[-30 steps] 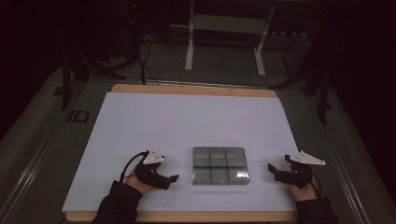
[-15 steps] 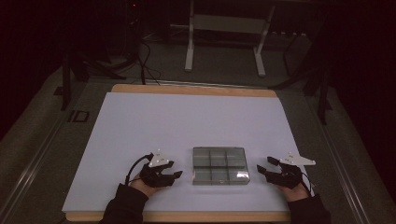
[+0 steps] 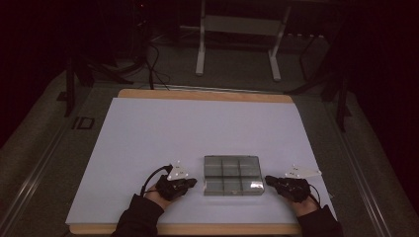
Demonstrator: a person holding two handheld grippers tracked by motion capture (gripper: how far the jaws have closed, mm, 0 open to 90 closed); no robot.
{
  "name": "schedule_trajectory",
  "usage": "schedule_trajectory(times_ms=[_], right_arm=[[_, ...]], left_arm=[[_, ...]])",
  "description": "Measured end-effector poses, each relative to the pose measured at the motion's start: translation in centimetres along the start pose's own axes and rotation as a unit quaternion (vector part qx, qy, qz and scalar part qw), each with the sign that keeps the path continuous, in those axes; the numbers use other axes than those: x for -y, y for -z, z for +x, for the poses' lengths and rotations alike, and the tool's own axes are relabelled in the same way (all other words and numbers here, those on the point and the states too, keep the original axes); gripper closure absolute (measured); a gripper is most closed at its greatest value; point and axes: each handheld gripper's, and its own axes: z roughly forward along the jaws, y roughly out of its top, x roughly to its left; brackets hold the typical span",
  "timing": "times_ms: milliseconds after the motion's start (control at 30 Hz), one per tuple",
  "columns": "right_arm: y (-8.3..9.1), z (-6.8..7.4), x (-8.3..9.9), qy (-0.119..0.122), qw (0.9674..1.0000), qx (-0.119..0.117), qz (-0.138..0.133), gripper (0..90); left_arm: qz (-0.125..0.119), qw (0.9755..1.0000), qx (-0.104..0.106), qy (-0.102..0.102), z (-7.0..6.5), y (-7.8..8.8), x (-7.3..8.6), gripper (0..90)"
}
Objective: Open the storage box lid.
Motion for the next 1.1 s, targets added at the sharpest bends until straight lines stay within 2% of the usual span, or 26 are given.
schedule_trajectory(times_ms=[133, 533, 767, 1100], right_arm=[[0.2, 0.3, -0.1, 0.008, 0.9999, -0.004, -0.007, 89.8], [0.2, 1.0, -0.5, 0.022, 0.9997, -0.012, -0.009, 89.9], [0.1, 1.2, -0.7, 0.027, 0.9994, -0.019, -0.007, 90.0], [0.4, 1.2, -0.8, 0.027, 0.9994, -0.018, -0.012, 90.0]], left_arm=[[0.002, 1.0000, 0.005, -0.004, -0.1, -0.2, -0.1, 90.0], [0.000, 0.9995, 0.020, -0.024, -0.5, -0.4, -0.6, 90.0], [-0.004, 0.9991, 0.032, -0.029, -0.7, -0.6, -1.0, 90.0], [-0.011, 0.9991, 0.030, -0.029, -0.6, -0.1, -1.5, 90.0]])
